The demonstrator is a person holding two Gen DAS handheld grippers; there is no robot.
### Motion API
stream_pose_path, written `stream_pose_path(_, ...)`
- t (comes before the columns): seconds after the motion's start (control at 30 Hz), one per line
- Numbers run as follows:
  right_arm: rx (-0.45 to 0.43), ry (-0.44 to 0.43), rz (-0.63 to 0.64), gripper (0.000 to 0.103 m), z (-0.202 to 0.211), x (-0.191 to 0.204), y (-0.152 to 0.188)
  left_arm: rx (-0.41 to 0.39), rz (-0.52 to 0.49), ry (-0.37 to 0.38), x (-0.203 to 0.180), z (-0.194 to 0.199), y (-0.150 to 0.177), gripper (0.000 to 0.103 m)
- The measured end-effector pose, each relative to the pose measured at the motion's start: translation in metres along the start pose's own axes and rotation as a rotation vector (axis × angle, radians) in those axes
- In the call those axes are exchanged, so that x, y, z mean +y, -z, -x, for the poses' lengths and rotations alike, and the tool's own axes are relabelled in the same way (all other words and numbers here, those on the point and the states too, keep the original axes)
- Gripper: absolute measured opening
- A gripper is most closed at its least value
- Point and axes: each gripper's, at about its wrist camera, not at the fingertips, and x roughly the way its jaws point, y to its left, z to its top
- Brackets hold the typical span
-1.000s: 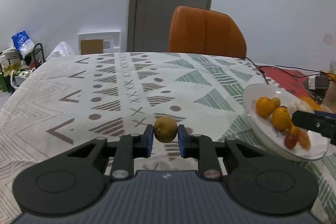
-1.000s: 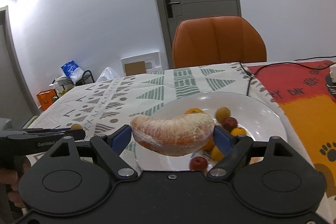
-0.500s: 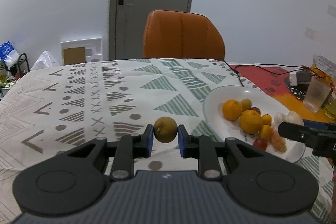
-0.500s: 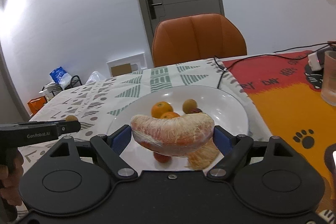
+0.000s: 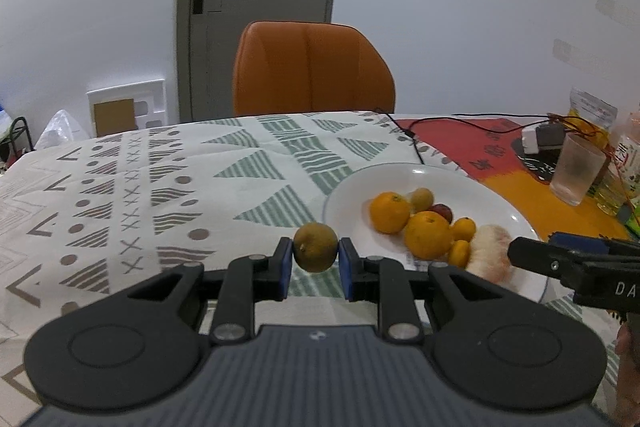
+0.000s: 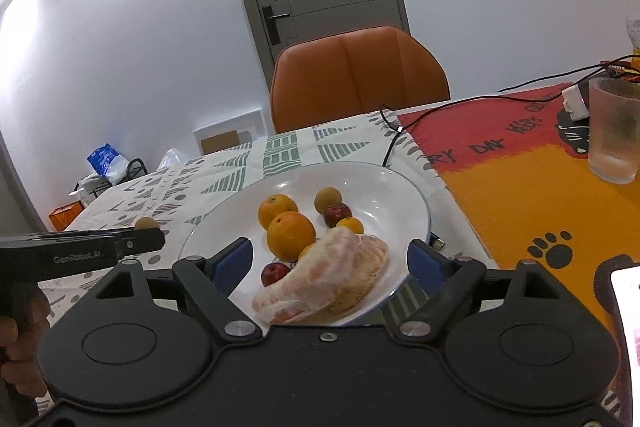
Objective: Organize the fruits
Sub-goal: 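Place the pomelo segment in the plate with the right tool while the left tool places the brown fruit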
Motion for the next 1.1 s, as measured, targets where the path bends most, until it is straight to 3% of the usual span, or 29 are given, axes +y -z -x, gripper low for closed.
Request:
stream_pose_path(0.37, -0.004, 0.001, -0.013, 0.084, 0.004, -0.004, 0.001, -0.003, -0.040, 0.047, -0.022, -0.005, -0.008, 0.023)
stream_pose_path(0.57, -0.001, -0.009, -0.009, 0.084, 0.004, -0.001, 0.002, 0.006, -0.068, 0.026, -0.026, -0.004, -0.006, 0.032)
stream_pose_path(0.93, 0.009, -0.033, -0.002, 0.085, 0.002, 0.012, 0.004, 0.005, -0.031, -0.051, -0.004, 0.013, -0.001, 0.075)
stream_pose_path(1.1, 0.021, -0.047, 0.008, 0.086, 0.003, 0.021, 0.005, 0.004, -0.023, -0.083, 0.006, 0.022, 0.003, 0.083)
